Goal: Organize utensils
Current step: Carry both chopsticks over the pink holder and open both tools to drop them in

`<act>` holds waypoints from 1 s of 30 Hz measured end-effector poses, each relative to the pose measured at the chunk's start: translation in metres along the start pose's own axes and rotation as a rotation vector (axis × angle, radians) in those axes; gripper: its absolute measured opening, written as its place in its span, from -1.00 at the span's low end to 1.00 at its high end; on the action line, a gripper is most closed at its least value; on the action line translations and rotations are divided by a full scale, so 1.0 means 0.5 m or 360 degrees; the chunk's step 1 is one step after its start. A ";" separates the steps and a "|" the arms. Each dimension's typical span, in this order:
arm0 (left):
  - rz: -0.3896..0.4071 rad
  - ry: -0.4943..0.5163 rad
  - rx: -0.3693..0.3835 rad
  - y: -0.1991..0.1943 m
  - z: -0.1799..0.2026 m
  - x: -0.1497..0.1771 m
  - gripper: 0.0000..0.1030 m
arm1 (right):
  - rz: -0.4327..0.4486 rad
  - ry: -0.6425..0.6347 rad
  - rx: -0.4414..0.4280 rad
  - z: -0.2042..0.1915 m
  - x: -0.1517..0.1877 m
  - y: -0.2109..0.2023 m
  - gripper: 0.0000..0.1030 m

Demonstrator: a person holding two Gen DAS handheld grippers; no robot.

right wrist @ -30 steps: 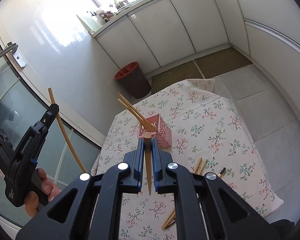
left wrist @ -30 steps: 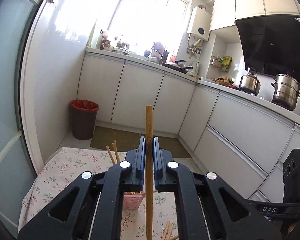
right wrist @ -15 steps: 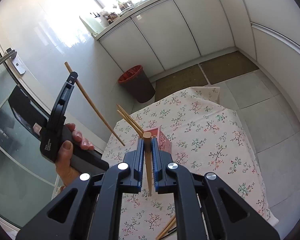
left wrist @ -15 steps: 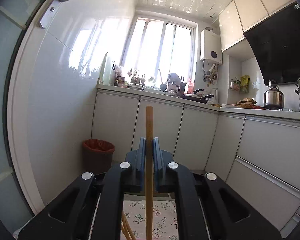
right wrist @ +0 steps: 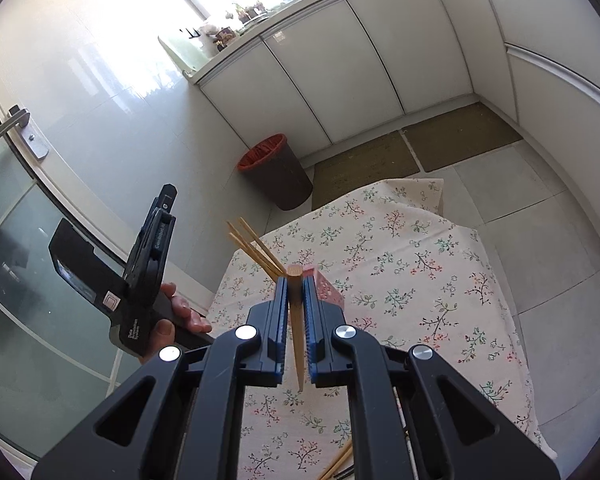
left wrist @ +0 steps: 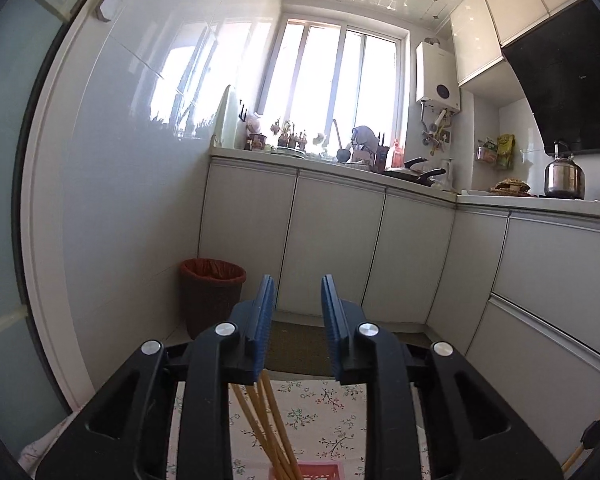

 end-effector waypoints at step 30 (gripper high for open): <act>-0.0918 0.0006 -0.0027 -0.088 -0.157 0.094 0.19 | 0.0361 -0.0288 0.0029 -0.243 -0.102 0.005 -0.82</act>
Point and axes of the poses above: each gripper's, at about its wrist camera, not at the fingertips, and y roughly the way its jaws point, z to its right, x to its underside, the point moved 3 cm from there along y, roughly the way its jaws point, and after that the axes turned 10 degrees about y, right-handed, at the moved point
